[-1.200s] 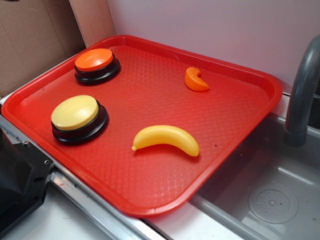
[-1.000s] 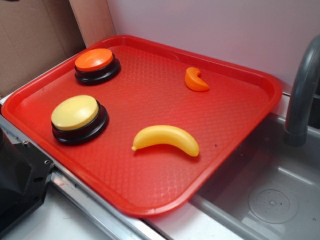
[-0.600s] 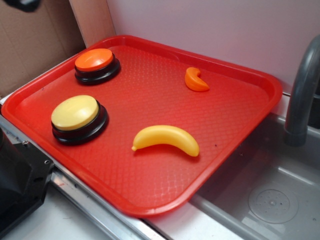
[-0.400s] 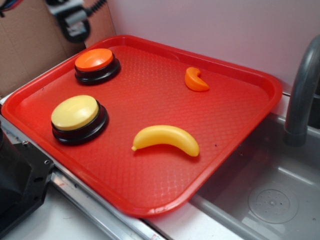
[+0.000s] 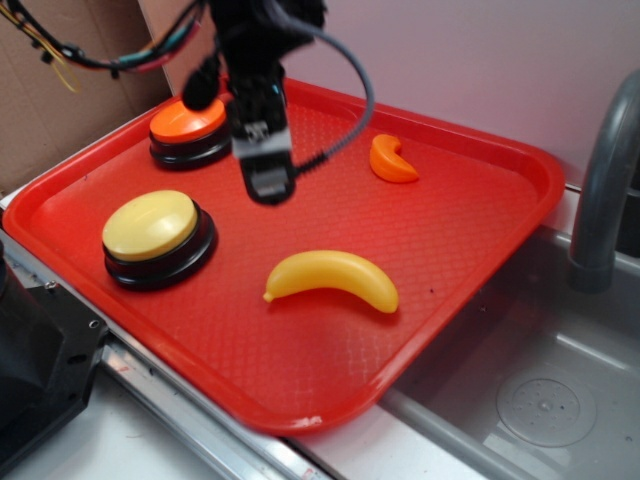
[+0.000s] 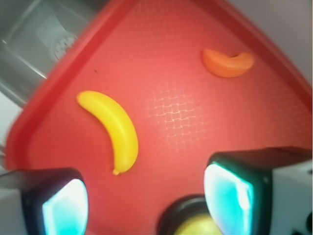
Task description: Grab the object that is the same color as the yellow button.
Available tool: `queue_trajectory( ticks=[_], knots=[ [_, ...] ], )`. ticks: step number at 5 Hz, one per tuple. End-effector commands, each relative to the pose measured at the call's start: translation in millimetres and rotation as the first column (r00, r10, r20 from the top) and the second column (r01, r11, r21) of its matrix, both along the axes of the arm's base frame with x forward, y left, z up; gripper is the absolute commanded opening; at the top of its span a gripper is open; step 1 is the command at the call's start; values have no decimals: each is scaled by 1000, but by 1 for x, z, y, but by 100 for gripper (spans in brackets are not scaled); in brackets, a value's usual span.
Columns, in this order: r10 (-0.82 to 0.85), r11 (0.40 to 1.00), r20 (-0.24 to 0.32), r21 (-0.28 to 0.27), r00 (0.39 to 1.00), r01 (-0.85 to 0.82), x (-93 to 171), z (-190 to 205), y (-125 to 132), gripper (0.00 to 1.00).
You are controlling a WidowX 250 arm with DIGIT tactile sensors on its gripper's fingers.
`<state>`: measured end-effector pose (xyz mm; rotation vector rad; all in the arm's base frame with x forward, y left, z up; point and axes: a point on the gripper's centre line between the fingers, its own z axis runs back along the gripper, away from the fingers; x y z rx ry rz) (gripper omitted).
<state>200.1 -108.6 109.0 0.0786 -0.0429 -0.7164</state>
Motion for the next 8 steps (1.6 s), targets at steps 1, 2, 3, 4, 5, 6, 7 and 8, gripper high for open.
queue_trajectory(
  ticks=[1,2,3,4,5,6,7,8],
  knots=[
    [-83,996,24,-32,996,84,-1,-43,-23,100],
    [-93,994,21,-54,995,94,0,-64,-28,100],
    [-124,990,29,-67,992,125,1,-70,-30,100],
    [-144,987,16,-72,990,144,0,-75,-31,100],
    [-167,976,49,-131,985,172,-1,-77,-26,0],
    [-173,974,51,-142,984,178,-1,-75,-24,0],
    [-137,982,63,-126,989,144,1,-66,-14,0],
    [64,994,29,-91,998,-61,1,-39,8,0]
  ],
)
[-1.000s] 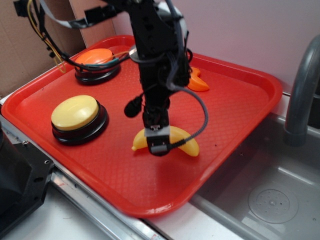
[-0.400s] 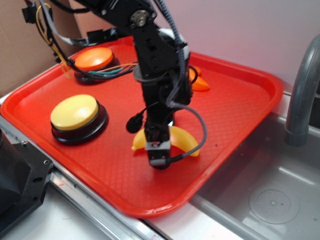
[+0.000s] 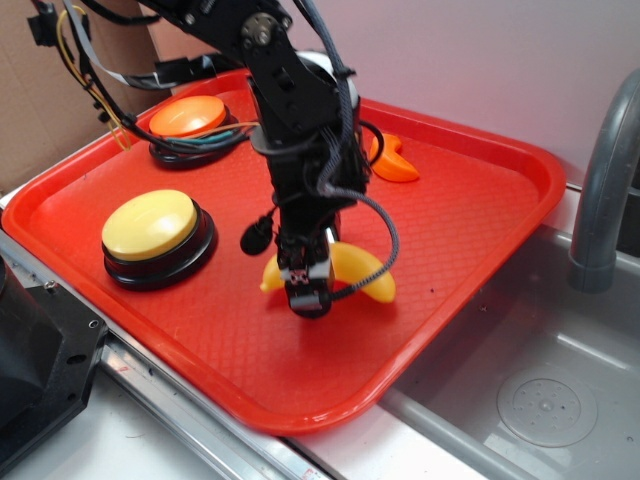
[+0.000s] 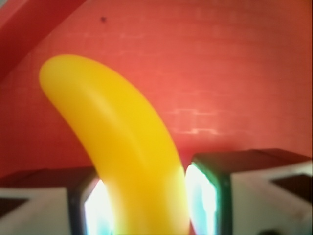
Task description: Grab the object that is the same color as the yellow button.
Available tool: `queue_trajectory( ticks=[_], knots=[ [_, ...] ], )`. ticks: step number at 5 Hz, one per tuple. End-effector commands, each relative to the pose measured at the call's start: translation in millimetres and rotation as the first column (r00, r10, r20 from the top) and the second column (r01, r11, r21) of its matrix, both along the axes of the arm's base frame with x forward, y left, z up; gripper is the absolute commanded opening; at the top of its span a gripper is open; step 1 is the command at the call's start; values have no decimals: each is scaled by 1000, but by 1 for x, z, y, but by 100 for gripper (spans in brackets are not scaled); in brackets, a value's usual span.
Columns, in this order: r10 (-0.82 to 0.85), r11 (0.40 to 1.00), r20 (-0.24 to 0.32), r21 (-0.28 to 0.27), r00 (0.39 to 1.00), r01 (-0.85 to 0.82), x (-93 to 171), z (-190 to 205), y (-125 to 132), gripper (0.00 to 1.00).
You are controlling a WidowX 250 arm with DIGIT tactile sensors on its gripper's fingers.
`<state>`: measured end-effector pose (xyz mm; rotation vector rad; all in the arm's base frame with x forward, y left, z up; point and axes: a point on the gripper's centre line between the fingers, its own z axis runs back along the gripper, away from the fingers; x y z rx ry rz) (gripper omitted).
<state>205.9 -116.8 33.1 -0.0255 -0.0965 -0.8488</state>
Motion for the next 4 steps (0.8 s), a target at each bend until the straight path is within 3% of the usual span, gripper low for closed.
queue_trajectory(
  ticks=[1,2,3,4],
  knots=[
    [434,898,-1,88,901,-432,-15,73,35,0],
    [642,754,16,171,767,-635,-28,105,45,0],
    [745,644,68,188,664,-742,-30,124,42,0],
    [792,579,112,175,600,-796,-32,134,40,0]
  ],
)
